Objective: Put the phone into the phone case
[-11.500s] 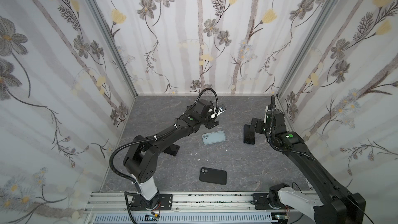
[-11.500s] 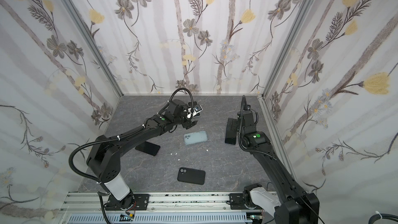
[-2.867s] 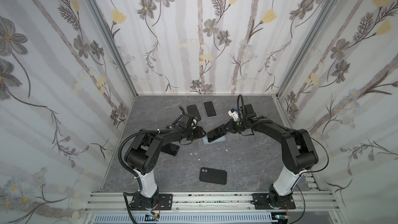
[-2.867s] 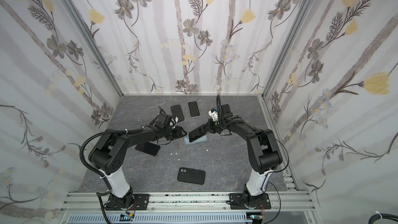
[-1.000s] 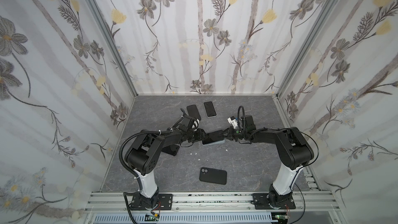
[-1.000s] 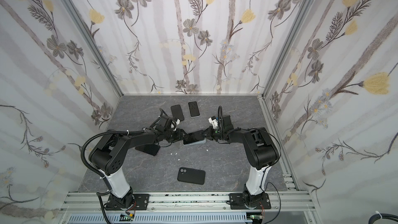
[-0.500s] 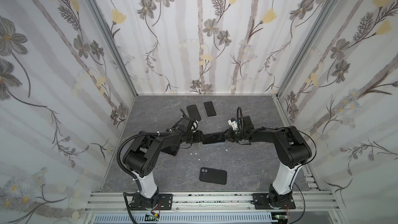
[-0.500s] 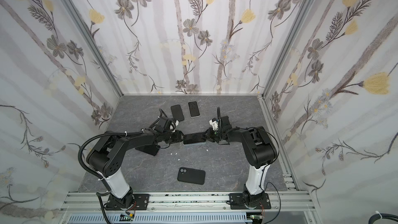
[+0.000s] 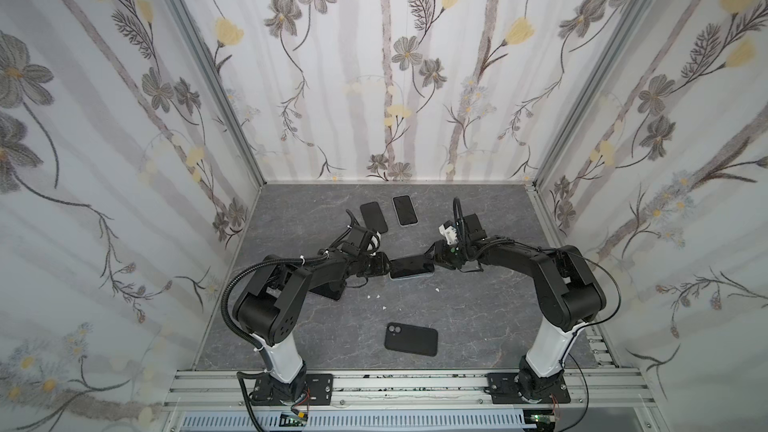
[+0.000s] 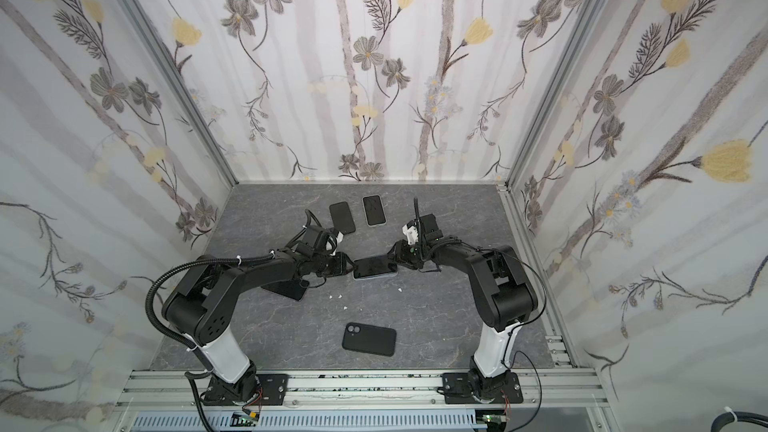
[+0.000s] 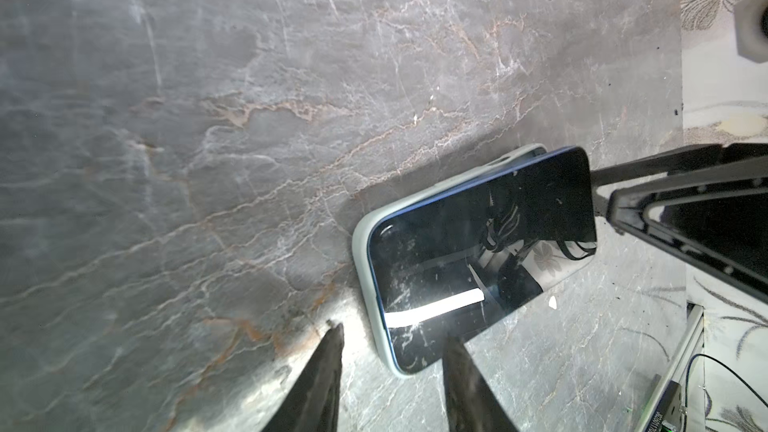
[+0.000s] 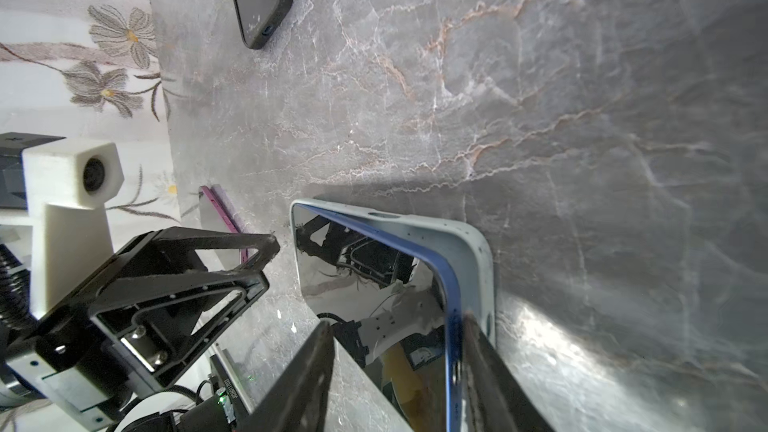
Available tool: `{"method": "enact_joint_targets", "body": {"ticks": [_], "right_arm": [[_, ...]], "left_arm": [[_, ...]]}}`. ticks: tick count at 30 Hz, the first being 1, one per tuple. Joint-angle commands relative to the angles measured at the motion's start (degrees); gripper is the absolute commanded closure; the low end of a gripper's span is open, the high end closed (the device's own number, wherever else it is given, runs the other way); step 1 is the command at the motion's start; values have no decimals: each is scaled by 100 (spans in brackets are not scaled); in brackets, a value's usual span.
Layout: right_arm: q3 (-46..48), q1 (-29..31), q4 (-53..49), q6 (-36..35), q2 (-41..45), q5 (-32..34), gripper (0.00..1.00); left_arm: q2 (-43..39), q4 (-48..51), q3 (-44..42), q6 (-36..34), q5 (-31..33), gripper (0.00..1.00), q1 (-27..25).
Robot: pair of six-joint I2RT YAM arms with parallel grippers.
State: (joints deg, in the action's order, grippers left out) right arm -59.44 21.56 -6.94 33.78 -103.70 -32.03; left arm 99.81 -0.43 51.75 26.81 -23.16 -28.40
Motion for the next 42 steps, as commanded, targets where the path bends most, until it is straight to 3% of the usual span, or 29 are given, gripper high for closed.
{"method": "enact_joint_targets", "body": {"ticks": [1, 12, 21, 32, 38, 42], "right_arm": [[-128, 32, -550, -217, 139, 354, 49], [-285, -46, -1035, -579, 324, 593, 50], [-328, -65, -1141, -789, -57, 349, 67], [-339, 85, -1073, -884, -361, 81, 85], [-391, 192, -1125, -891, -346, 74, 87], [-430, 250, -1204, -941, -355, 70, 86]], "left_arm": [[-66, 81, -24, -104, 127, 61, 15], [-1, 205, -48, -103, 95, 66, 15], [280, 170, 28, -97, -133, 69, -42], [523, 149, 64, -128, -363, 81, -102], [499, 182, 64, -128, -374, 90, -113], [454, 174, 29, -93, -334, 88, -122]]}}
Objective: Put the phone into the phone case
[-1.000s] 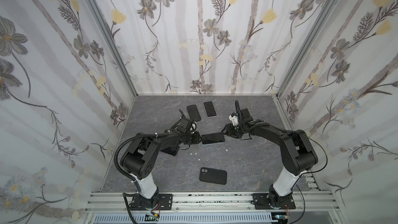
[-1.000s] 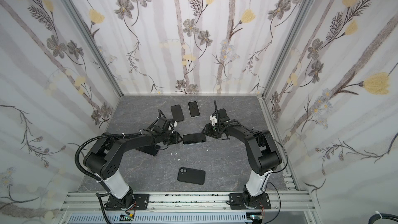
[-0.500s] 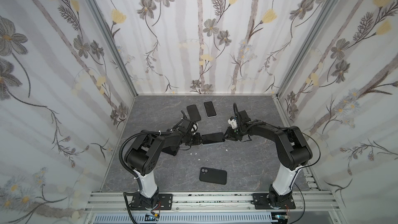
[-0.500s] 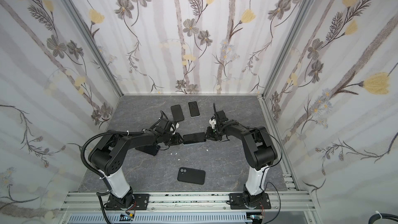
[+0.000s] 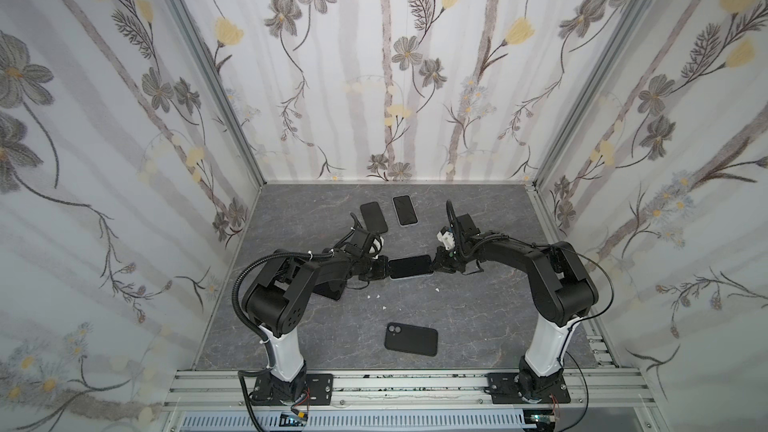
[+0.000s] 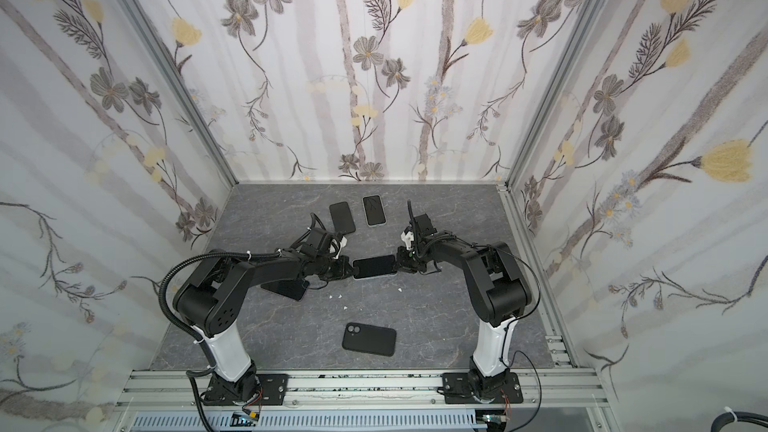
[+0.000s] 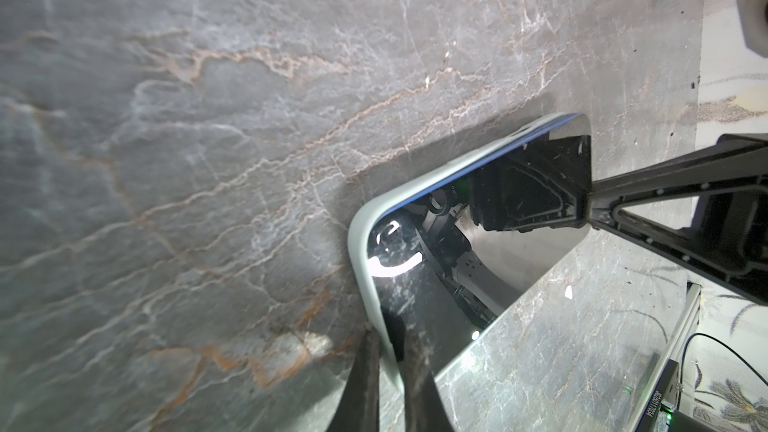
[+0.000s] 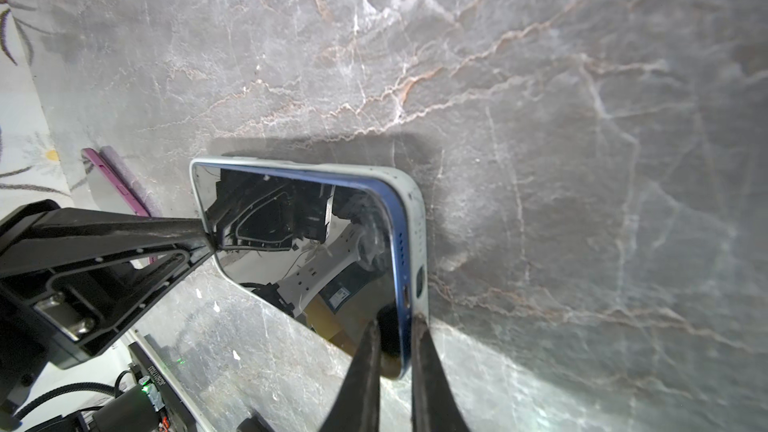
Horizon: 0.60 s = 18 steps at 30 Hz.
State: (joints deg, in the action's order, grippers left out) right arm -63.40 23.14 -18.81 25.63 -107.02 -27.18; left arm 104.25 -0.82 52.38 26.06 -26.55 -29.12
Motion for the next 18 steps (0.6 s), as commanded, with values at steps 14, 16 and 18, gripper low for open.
{"method": "enact_joint_targets", "body": {"ticks": [14, 16, 18], "right_arm": [[-496, -15, -799, -487, 163, 520, 74], [-554, -36, -804, -514, 108, 499, 77], [-628, -37, -809, -539, 22, 465, 79]], "left_arm": [[-65, 608, 432, -88, 591, 72, 59], [-6, 601, 497, -80, 564, 72, 59], [61, 586, 544, -76, 521, 72, 57]]}}
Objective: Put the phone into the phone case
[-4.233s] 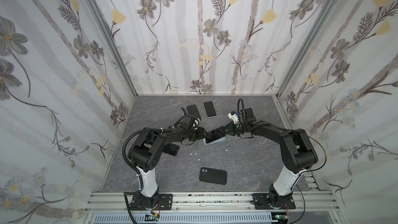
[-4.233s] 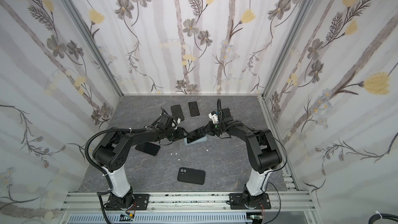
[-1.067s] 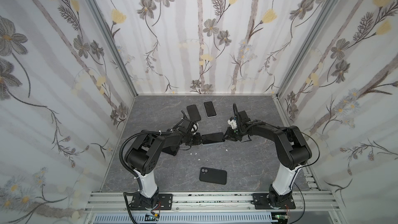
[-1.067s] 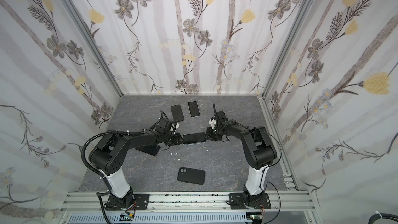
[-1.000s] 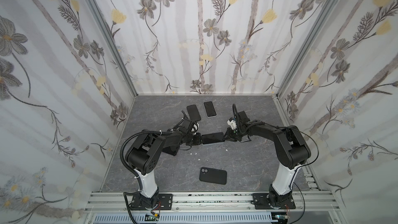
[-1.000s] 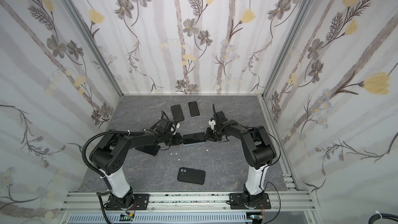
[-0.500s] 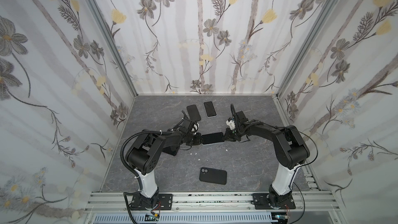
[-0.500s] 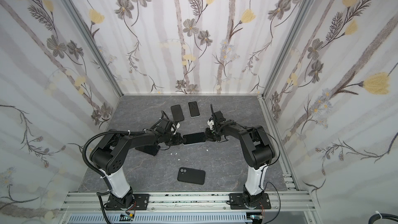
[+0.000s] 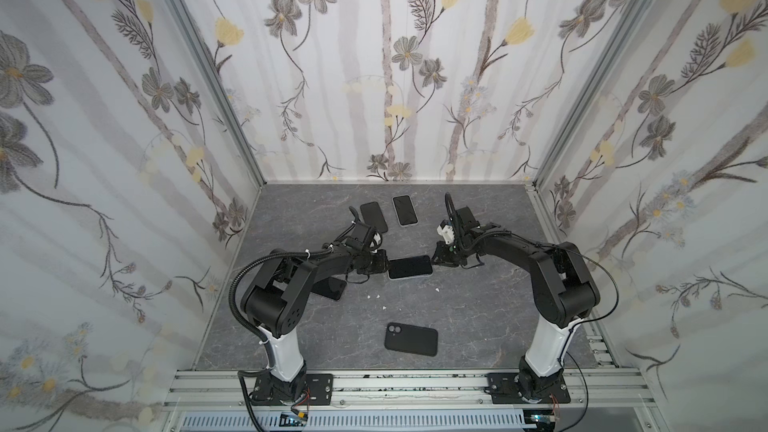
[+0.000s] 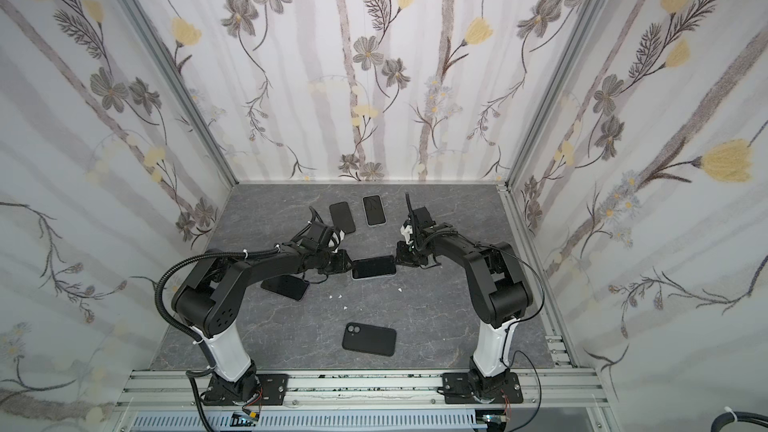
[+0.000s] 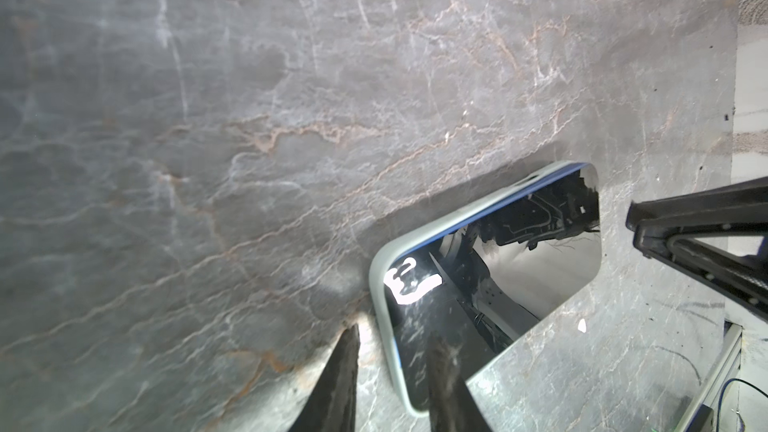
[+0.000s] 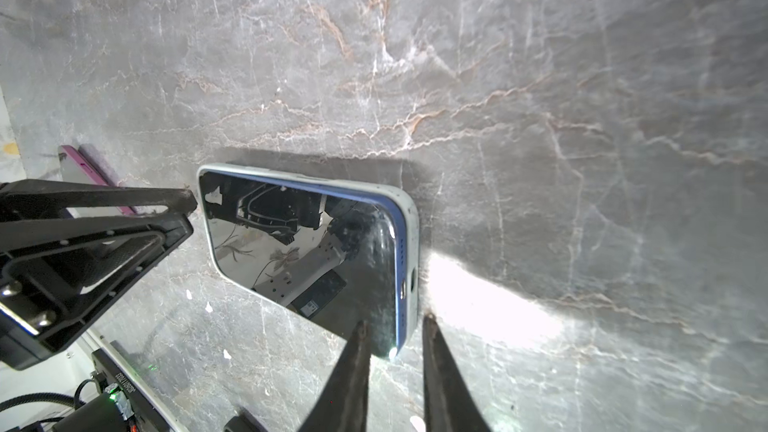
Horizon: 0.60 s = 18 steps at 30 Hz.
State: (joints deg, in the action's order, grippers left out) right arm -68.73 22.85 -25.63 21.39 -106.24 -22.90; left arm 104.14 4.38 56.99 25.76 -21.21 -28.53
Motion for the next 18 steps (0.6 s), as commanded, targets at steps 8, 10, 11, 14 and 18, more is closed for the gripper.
{"method": "enact_joint_targets", "body": {"ticks": [8, 10, 11, 14, 18], "right_arm": [[-265, 4, -66, -112, -369, -239, 82], [-267, 33, -49, -110, -401, -281, 83], [-258, 51, -43, -101, -420, -302, 84], [-226, 115, 20, -85, -448, -411, 87], [-208, 189, 71, -56, -512, -521, 89]], "left_arm": [[239, 19, 137, -10, -194, 77, 1], [244, 32, 127, -10, -208, 78, -3], [242, 28, 119, -14, -223, 78, -2], [239, 22, 88, -10, -260, 79, -18], [269, -14, 58, 21, -287, 81, -31]]}}
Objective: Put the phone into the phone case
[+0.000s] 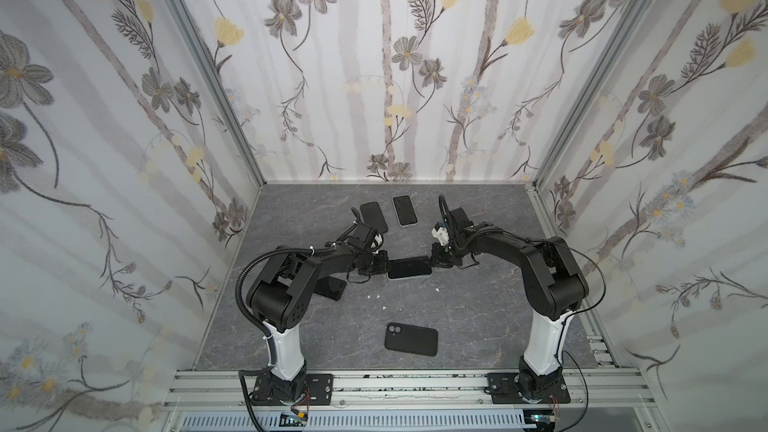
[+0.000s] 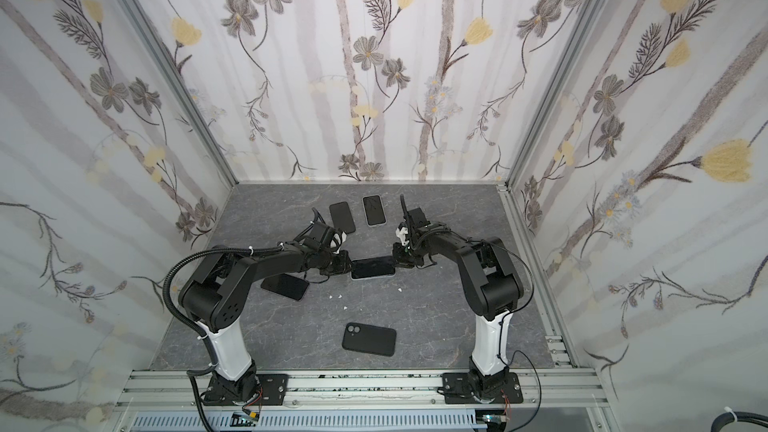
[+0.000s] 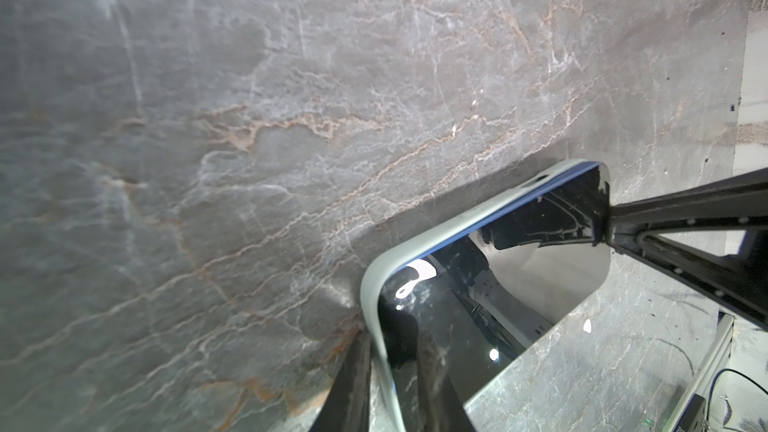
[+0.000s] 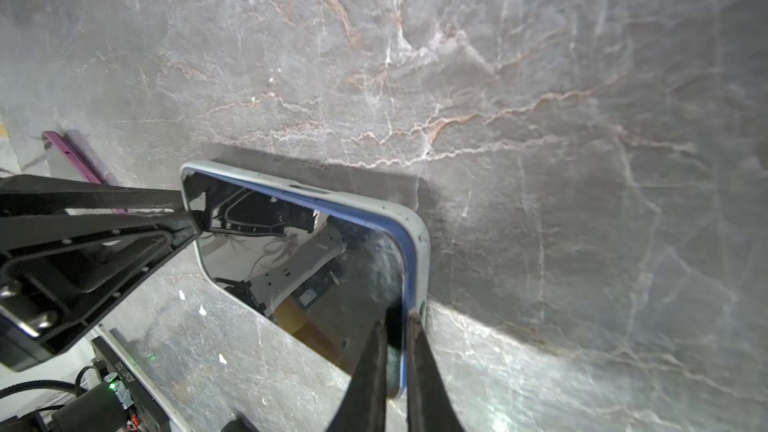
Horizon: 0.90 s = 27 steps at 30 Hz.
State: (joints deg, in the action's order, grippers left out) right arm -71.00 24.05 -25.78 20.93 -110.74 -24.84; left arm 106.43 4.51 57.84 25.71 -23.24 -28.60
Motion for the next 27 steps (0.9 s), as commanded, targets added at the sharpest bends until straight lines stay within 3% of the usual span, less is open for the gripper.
{"method": "enact_joint_targets", "body": {"ticks": [1, 7, 11, 12, 16, 21, 27], "right_arm": [[30, 72, 90, -10, -78, -328, 90], [62, 78, 40, 12, -8, -164, 86], [86, 82, -122, 38, 326, 311, 66], [97, 81, -161, 43, 424, 403, 65], [192, 81, -252, 19, 610, 456, 68], [375, 110, -260, -19, 606, 461, 80], [430, 161, -156, -10, 529, 376, 86]], "left_arm": [[42, -34, -28, 30, -92, 81, -28], [3, -36, -103, 45, -46, 81, -58], [-128, -28, -239, 85, 192, 81, -50], [-160, -37, -277, 102, 229, 81, -53], [-158, -63, -372, 113, 194, 80, -51], [-173, -147, -465, 154, 117, 81, -67], [-236, -152, -493, 149, 133, 81, -66]]}}
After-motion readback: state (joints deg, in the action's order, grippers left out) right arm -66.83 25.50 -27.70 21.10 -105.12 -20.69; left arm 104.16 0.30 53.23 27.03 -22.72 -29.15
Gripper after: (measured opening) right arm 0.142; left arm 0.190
